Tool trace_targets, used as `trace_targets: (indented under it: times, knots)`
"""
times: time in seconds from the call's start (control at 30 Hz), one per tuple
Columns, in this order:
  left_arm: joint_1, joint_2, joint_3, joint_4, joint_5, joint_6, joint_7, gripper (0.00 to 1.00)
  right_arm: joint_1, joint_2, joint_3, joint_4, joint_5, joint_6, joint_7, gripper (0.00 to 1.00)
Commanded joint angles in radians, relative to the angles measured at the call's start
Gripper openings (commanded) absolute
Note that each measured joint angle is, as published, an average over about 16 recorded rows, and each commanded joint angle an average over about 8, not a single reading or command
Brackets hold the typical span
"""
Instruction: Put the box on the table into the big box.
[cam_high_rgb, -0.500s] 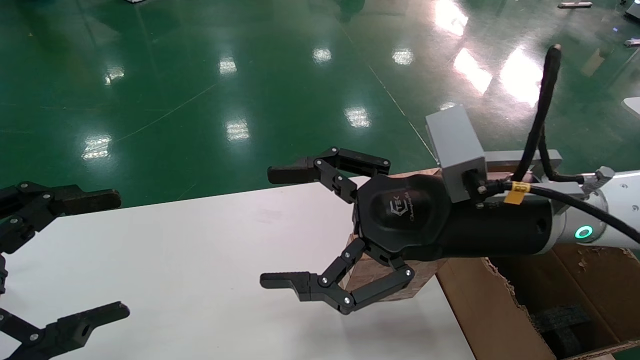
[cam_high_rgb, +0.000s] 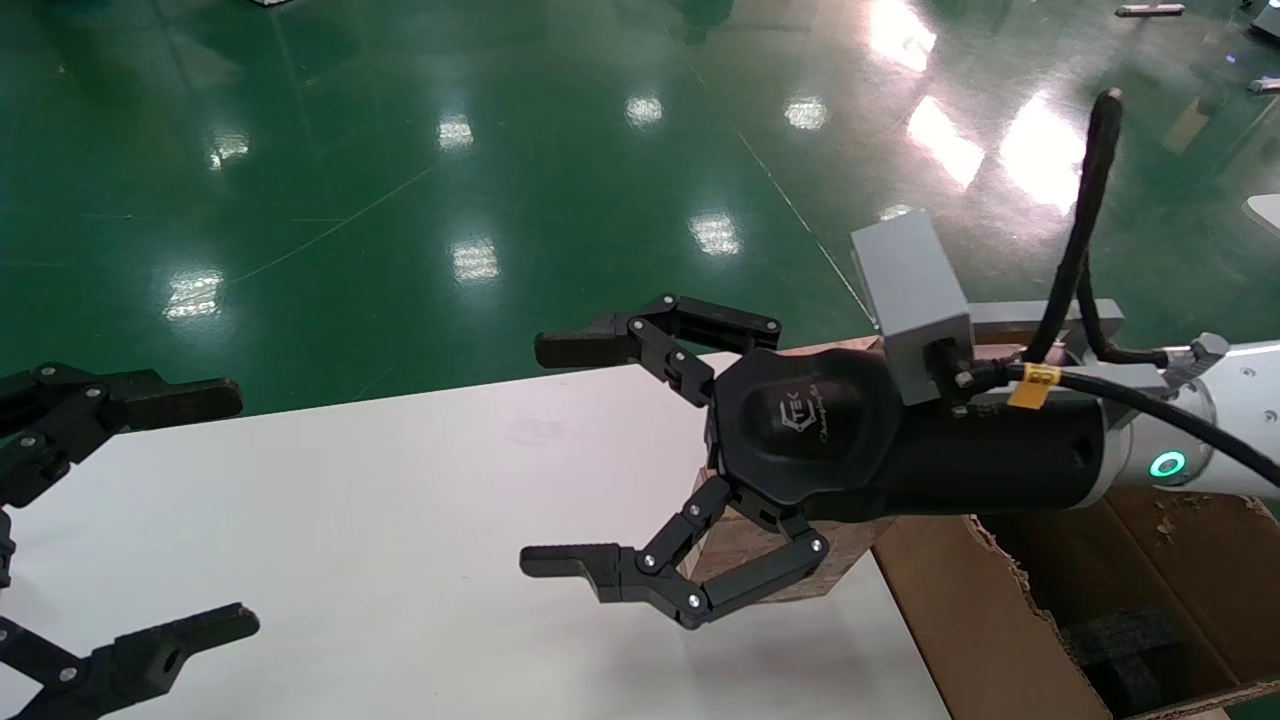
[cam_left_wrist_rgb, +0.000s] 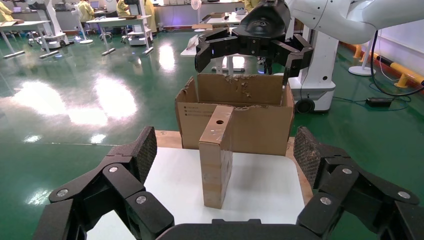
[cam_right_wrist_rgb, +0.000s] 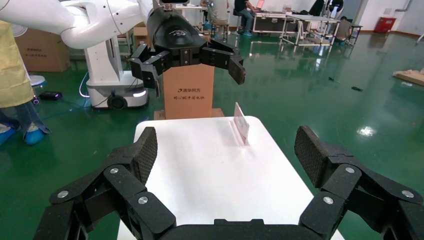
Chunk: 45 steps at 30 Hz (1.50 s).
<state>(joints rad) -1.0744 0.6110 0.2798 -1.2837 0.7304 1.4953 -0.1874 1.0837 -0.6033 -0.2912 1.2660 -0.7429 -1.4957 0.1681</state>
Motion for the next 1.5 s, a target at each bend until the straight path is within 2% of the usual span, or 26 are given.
trace_targets:
  times: [0.03, 0.2, 0.4, 0.57, 0.77, 1.03, 1.27, 1.5]
  knots:
    - [0.000, 0.000, 0.000, 0.000, 0.000, 0.000, 0.000, 1.00, -0.003, -0.001, 0.001, 0.003, 0.004, 0.002, 0.004, 1.00]
    - [0.000, 0.000, 0.000, 0.001, 0.000, 0.000, 0.000, 1.00, 0.040, 0.014, -0.014, -0.063, -0.078, -0.024, -0.059, 1.00]
    - [-0.001, 0.000, 0.001, 0.001, 0.000, 0.000, 0.001, 1.00, 0.130, 0.033, -0.058, -0.224, -0.194, -0.079, -0.180, 1.00]
    - [-0.001, 0.000, 0.001, 0.001, -0.001, 0.000, 0.001, 1.00, 0.177, 0.055, -0.123, -0.347, -0.237, -0.094, -0.262, 1.00]
    - [-0.001, 0.000, 0.002, 0.001, -0.001, 0.000, 0.001, 1.00, 0.188, 0.074, -0.216, -0.446, -0.238, -0.097, -0.323, 1.00]
    - [-0.001, -0.001, 0.002, 0.001, -0.001, 0.000, 0.001, 1.00, 0.184, 0.081, -0.331, -0.503, -0.203, -0.096, -0.381, 1.00]
    - [-0.001, -0.001, 0.003, 0.001, -0.002, -0.001, 0.002, 1.00, 0.245, 0.080, -0.389, -0.577, -0.202, -0.092, -0.453, 1.00]
    - [-0.001, -0.001, 0.003, 0.001, -0.002, -0.001, 0.002, 1.00, 0.286, 0.061, -0.449, -0.648, -0.189, -0.095, -0.483, 1.00]
